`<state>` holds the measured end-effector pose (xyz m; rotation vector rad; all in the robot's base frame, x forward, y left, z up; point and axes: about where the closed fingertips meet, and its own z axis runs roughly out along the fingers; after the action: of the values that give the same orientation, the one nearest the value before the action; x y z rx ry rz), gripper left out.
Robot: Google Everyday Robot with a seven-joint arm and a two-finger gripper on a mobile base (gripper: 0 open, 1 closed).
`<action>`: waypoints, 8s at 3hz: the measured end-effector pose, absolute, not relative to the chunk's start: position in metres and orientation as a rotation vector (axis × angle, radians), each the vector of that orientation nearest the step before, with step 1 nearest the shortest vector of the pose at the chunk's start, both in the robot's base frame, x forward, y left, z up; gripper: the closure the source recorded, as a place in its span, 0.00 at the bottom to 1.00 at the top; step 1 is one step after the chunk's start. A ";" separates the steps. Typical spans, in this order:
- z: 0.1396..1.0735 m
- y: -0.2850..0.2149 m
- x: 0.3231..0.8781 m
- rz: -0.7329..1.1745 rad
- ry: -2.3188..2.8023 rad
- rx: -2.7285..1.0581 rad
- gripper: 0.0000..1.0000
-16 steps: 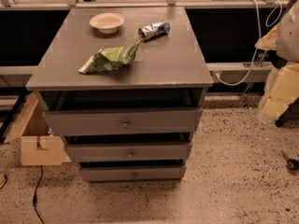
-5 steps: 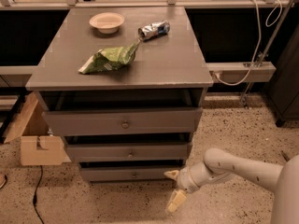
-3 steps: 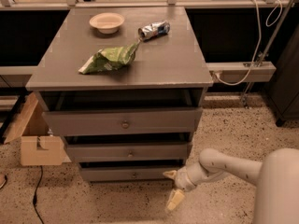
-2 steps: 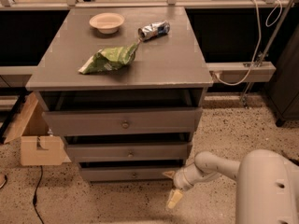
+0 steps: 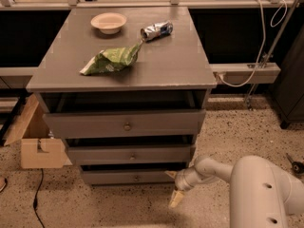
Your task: Open bottom drawer
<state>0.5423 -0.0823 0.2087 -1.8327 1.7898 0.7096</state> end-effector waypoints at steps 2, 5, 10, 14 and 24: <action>0.201 -0.077 0.571 0.544 1.729 -1.872 0.00; 0.158 -0.047 0.604 0.494 1.736 -1.939 0.00; 0.171 -0.061 0.549 0.535 1.801 -1.918 0.85; 0.168 -0.057 0.546 0.553 1.799 -1.946 0.00; 0.206 -0.090 0.449 0.558 2.019 -1.908 0.00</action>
Offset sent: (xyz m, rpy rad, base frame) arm 0.0529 0.0110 -0.0174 -0.1110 -0.1889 0.0075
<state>0.4487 -0.0904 0.2062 -1.9077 2.0192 0.5577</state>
